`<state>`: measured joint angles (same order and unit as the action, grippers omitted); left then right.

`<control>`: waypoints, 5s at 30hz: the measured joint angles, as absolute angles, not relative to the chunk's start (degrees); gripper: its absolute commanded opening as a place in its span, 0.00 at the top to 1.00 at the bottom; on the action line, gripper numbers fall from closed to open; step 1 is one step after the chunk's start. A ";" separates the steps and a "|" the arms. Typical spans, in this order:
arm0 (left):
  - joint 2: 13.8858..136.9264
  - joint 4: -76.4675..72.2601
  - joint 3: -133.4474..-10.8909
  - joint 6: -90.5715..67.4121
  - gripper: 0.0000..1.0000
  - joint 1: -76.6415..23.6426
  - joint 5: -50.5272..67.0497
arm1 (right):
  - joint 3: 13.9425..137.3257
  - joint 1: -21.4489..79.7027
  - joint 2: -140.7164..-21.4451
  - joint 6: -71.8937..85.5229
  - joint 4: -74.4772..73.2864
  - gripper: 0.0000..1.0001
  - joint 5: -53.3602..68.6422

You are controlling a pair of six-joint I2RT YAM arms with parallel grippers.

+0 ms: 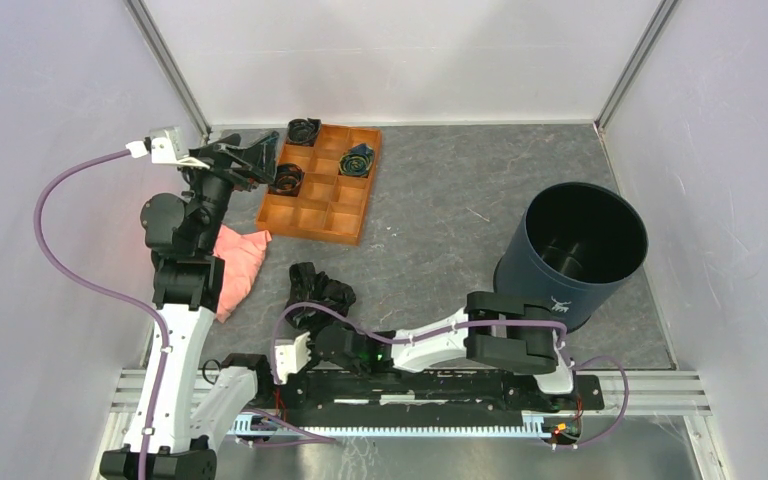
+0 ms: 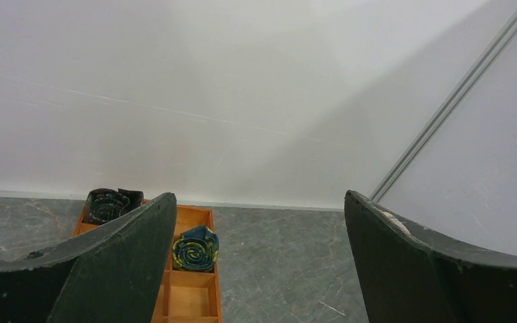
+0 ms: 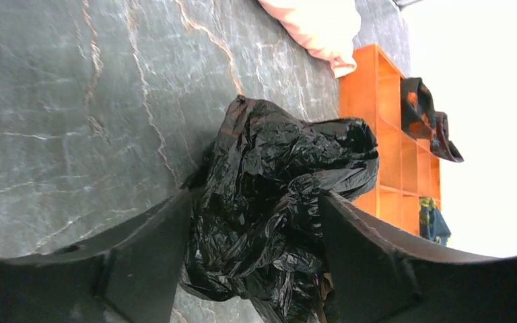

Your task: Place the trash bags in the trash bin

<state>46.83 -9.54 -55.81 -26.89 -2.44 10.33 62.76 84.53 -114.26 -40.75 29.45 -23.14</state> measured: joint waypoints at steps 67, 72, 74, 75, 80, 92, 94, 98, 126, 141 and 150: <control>64.79 -2.52 -62.19 -13.93 0.08 -48.73 22.26 | 51.79 43.38 -55.59 35.90 15.64 0.99 -10.41; 70.78 3.42 -64.29 -11.86 0.49 -52.84 15.55 | 50.72 43.38 -56.31 38.26 17.26 1.00 -9.93; 72.18 6.74 -65.04 -10.76 0.67 -53.10 11.84 | 49.93 43.38 -56.29 38.41 17.08 0.99 -10.20; 72.40 8.43 -65.43 -10.41 0.71 -53.10 8.95 | 49.45 43.38 -56.18 38.37 16.99 0.99 -10.46; 70.13 11.07 -66.11 -9.65 0.77 -53.10 -1.21 | 46.94 43.38 -54.02 37.30 15.14 0.97 -13.26; 58.02 6.04 -63.66 -8.49 0.92 -53.10 -8.43 | 45.78 43.38 -49.98 27.51 9.26 0.53 -19.07; 58.26 6.09 -63.66 -8.49 0.94 -53.10 -9.32 | 45.78 43.38 -49.98 24.03 7.53 0.41 -18.20; 58.54 6.46 -63.64 -8.47 0.96 -53.10 -10.85 | 45.84 43.38 -50.46 17.23 3.62 0.20 -15.14; 47.75 1.54 -58.43 -8.47 0.98 -51.81 -25.10 | 47.29 43.33 -50.52 0.71 -4.95 0.02 7.31; 51.83 1.56 -58.43 -7.33 0.98 -51.68 -13.19 | 52.64 44.84 -62.87 -2.22 3.11 0.23 13.52; 59.46 5.04 -62.57 -5.98 0.26 -51.48 -8.67 | 48.16 44.38 -59.53 10.48 6.61 1.00 6.15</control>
